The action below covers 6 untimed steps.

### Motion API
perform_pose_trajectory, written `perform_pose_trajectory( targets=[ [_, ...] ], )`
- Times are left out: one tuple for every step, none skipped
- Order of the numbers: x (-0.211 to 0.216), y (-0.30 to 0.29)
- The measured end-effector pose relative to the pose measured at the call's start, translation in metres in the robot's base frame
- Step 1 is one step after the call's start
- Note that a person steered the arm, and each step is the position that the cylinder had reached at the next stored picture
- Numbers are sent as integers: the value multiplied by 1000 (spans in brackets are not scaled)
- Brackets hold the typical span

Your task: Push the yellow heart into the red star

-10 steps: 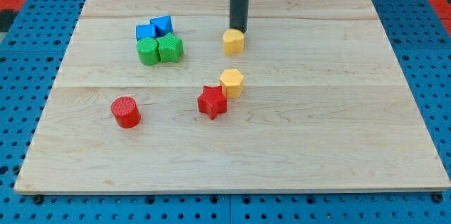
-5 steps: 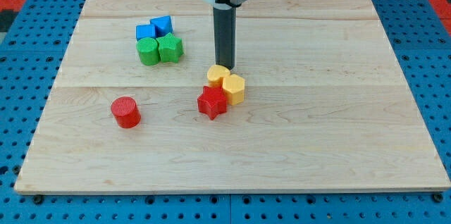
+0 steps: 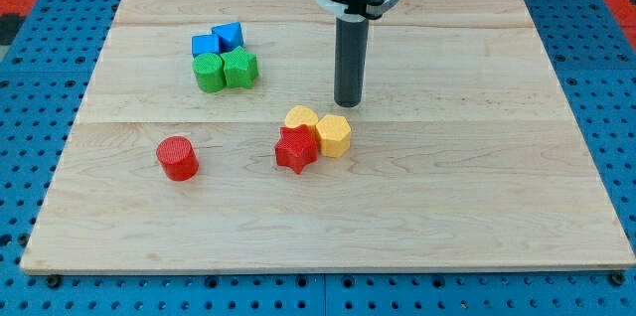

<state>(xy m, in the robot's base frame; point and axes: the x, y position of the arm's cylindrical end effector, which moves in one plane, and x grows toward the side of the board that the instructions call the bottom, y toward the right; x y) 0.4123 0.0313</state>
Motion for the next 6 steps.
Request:
perform_pose_trajectory(
  targets=[
    [0, -22],
    [1, -77],
    [10, -103],
    [10, -68],
    [10, -29],
    [10, 13]
  ],
)
